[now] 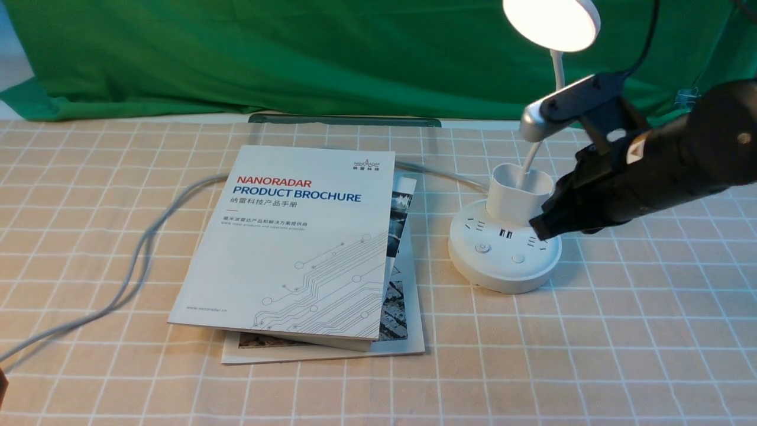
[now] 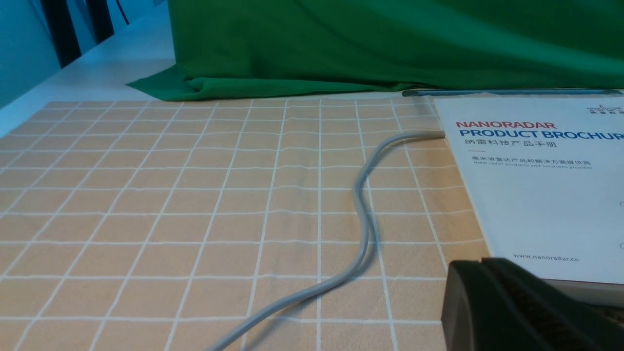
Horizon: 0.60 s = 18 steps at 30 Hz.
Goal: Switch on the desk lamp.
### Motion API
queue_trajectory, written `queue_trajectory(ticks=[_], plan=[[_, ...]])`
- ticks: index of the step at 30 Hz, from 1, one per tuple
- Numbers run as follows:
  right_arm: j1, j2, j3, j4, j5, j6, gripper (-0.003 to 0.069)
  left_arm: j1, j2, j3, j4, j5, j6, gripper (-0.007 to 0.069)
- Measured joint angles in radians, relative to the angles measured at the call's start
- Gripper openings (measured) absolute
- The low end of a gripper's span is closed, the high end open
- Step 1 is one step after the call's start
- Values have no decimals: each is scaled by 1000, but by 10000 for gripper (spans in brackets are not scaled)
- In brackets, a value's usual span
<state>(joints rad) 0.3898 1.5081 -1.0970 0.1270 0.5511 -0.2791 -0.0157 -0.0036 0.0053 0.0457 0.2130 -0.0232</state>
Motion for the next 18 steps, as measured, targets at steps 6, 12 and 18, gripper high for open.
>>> queue_trajectory(ticks=[6, 12, 18], plan=[[0, -313, 193, -2, -14, 42, 30, 0, 0, 0, 0, 0, 0, 21], [0, -617, 337, -2, -86, 58, 34, 0, 0, 0, 0, 0, 0, 21], [0, -840, 420, -2, -89, 72, 38, 0, 0, 0, 0, 0, 0, 21]])
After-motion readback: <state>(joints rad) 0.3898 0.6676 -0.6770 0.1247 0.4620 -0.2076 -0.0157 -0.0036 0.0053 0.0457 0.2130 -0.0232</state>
